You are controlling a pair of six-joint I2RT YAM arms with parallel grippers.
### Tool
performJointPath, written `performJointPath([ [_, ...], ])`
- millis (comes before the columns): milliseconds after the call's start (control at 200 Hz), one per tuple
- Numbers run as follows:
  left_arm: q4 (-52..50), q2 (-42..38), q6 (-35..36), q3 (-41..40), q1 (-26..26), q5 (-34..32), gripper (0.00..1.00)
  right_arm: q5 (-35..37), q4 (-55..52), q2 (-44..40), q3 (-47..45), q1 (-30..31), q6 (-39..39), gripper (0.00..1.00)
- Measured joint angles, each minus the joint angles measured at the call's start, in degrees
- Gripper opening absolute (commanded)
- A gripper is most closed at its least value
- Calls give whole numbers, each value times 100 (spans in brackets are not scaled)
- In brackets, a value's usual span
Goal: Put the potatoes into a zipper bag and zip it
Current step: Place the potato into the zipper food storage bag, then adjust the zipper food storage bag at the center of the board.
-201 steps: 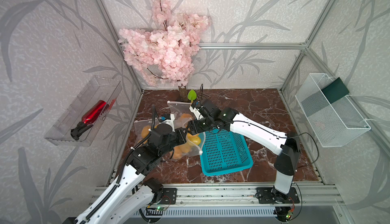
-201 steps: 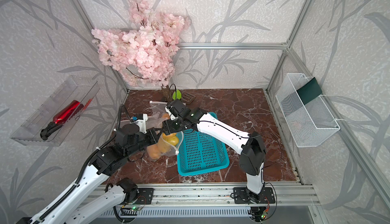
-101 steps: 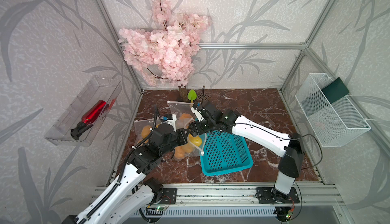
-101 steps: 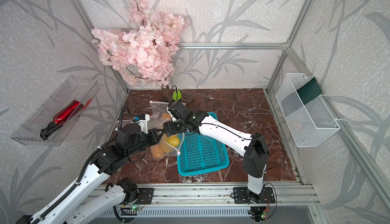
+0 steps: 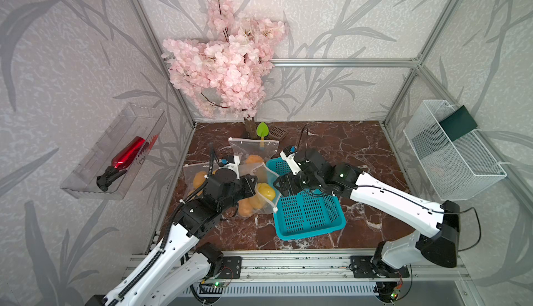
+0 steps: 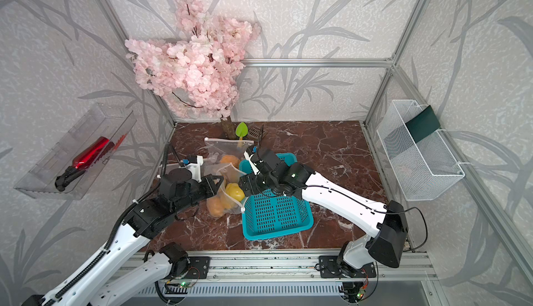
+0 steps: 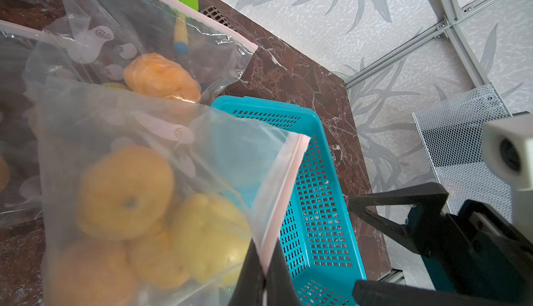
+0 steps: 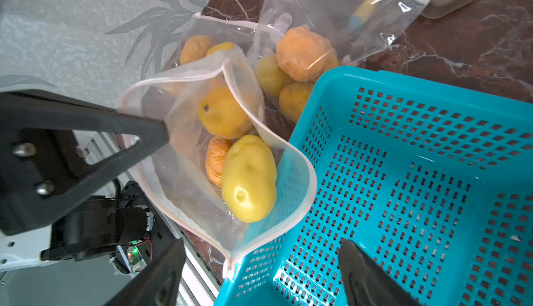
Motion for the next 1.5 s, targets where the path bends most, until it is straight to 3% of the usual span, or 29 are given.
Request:
performJointPath([
  [400,-13,-17,-2,0,2,-15,0,-254,94,1051,-57,-153,72,65],
  [525,-15,-28,-9,0,2,-13,0,-326,107,1239,50,-149,74,46],
  [670,-20,-140,-37,0,2,-37,0,-365,109,1259,192,-149,96,12],
  [760,-46,-223,-46,-2,2,-105,0,-356,129,1255,223,-149,66,0],
  [1145,-282,-962,-417,-470,4,-870,0,-579,505,973,221,151,-391,0],
  [1395,-223,-839,-673,-535,4,-942,0,-702,787,817,308,723,-750,0],
  [1500,-210,-629,-745,-538,7,-933,0,-713,813,870,457,844,-837,9],
])
